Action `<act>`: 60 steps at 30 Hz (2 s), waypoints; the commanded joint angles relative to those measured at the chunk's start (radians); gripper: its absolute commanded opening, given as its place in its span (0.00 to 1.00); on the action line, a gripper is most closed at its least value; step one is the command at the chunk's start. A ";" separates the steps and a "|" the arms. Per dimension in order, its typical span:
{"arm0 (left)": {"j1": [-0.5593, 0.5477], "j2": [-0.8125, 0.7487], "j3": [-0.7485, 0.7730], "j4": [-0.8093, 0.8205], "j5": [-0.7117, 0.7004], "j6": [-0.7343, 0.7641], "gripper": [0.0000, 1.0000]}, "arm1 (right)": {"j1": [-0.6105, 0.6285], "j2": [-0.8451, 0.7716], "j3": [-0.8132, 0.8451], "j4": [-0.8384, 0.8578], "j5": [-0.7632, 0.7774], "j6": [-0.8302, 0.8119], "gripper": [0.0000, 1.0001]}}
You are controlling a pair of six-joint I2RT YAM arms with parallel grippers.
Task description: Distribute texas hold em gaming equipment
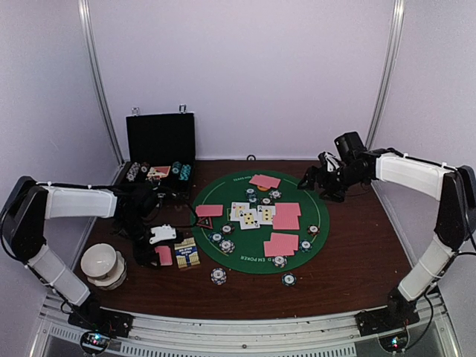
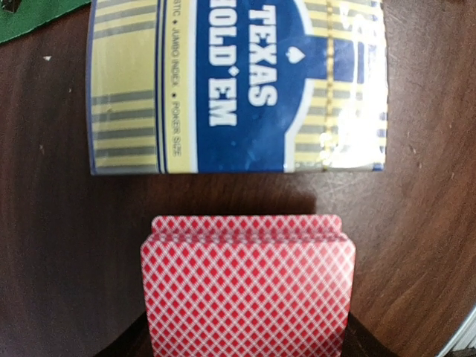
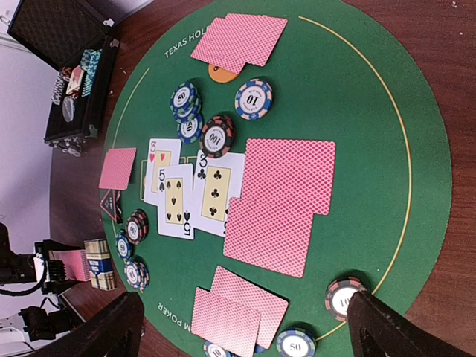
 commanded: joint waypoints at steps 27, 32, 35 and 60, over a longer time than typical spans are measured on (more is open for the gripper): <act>-0.027 -0.030 0.146 -0.128 0.051 -0.034 0.98 | 0.007 -0.187 -0.020 -0.043 0.149 -0.035 1.00; 0.004 -0.103 0.276 -0.209 0.075 -0.054 0.98 | -0.001 -0.227 -0.001 -0.058 0.278 -0.059 1.00; 0.073 -0.127 0.355 -0.187 0.124 -0.103 0.98 | -0.017 -0.247 0.014 -0.076 0.402 -0.075 1.00; 0.448 0.009 -0.132 1.009 0.080 -0.560 0.98 | -0.145 -0.372 -0.710 0.957 1.125 -0.420 0.99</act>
